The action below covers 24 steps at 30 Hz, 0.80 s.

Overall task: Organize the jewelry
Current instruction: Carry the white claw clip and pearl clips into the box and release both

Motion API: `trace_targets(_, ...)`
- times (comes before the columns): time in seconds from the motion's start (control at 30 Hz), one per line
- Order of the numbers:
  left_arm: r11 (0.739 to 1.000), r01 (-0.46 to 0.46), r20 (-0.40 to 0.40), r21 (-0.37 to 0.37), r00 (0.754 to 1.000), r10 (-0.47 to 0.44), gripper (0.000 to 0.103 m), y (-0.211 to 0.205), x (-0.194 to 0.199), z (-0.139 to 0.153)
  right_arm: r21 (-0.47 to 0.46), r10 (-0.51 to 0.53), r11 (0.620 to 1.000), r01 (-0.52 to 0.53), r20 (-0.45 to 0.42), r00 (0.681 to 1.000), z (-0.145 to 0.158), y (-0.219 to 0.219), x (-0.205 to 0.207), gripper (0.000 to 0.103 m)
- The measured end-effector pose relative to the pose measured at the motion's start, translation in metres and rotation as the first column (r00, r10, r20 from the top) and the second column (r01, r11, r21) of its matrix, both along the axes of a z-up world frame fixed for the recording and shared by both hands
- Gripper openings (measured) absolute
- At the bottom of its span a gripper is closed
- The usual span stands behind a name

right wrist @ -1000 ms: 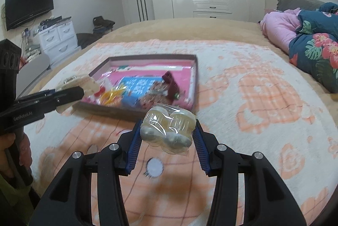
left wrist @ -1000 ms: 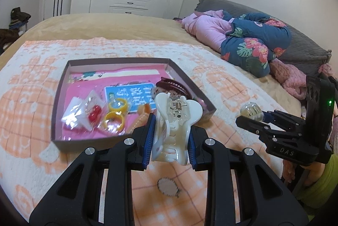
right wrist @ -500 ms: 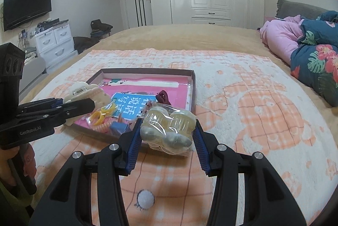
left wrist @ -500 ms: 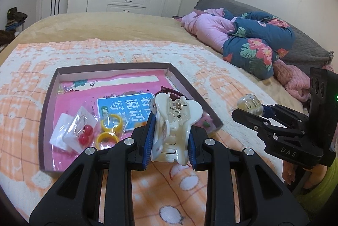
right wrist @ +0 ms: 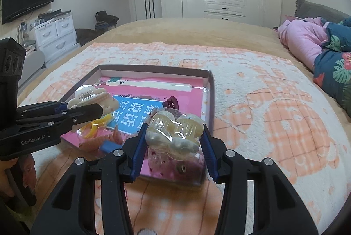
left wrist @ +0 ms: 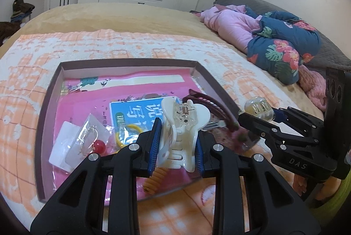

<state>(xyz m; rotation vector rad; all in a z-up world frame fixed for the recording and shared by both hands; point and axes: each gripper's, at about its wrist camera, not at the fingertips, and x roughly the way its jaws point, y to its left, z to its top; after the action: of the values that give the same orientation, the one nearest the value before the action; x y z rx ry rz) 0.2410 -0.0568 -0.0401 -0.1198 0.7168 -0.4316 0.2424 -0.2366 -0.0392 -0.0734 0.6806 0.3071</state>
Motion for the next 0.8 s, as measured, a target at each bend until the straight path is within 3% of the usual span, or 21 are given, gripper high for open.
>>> trace_targets(0.67, 0.997, -0.072, -0.04, -0.013, 0.997, 0.072, 0.021, 0.026, 0.016, -0.016, 0.004, 0.068, 0.998, -0.068, -0.063, 0.996, -0.016, 0.039, 0.026, 0.046)
trace_targets(0.73, 0.997, -0.077, -0.035, -0.012, 0.996, 0.076, 0.023, 0.027, 0.013, -0.013, 0.011, 0.064, 0.998, -0.063, -0.056, 0.996, -0.014, 0.036, 0.022, 0.047)
trace_targets(0.8, 0.997, -0.081, -0.026, -0.008, 0.996, 0.081, 0.027, 0.028, 0.008, -0.009, 0.033, 0.055, 0.998, -0.054, -0.044, 0.998, -0.009, 0.031, 0.016, 0.057)
